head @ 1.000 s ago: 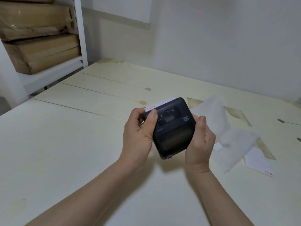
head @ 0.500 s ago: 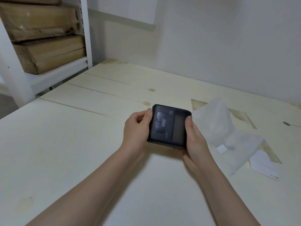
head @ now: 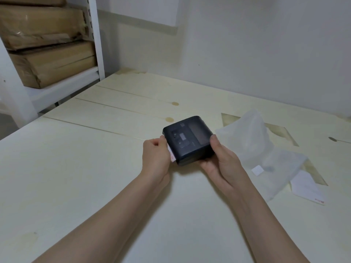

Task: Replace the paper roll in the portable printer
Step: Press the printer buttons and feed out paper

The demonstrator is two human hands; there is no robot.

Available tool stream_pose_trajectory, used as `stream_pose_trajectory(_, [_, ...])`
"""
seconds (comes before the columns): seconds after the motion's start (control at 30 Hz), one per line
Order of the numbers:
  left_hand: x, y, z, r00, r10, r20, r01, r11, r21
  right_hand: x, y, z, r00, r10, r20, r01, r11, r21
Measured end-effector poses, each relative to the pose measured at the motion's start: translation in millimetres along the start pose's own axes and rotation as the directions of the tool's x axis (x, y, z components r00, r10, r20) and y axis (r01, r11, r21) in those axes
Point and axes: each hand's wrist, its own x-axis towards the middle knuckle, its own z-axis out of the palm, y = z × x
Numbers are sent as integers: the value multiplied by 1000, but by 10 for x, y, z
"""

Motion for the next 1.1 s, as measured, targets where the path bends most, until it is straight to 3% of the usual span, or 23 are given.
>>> stream_pose_trajectory(0.13, [-57,131,-11,974,-70,215,125,959,-254,18,-87,-59,981,-91,-172,100,994,45])
stream_pose_trajectory(0.3, [-141,162,9,887,-31,461,70,995,-68,26,-161,-151,961,-137,-240,114,988,-105])
stream_pose_trajectory(0.6, [-159,13,48,925,-5,381,22,999,-41,46,-110,-138,991,-28,-134,18,997,-73])
stream_pose_trajectory(0.7, [-151,3,20,899,-16,438,-1,999,39,44,-94,-166,994,-38,-105,29,996,-87])
stream_pose_trajectory(0.83, [-128,-11,22,871,-4,492,-6,1000,19,64,-100,-194,996,-82,-35,76,988,-137])
stream_pose_trajectory(1.1, [-104,-26,5,892,24,452,-10,999,-32,76,-8,-149,988,-154,27,156,962,-223])
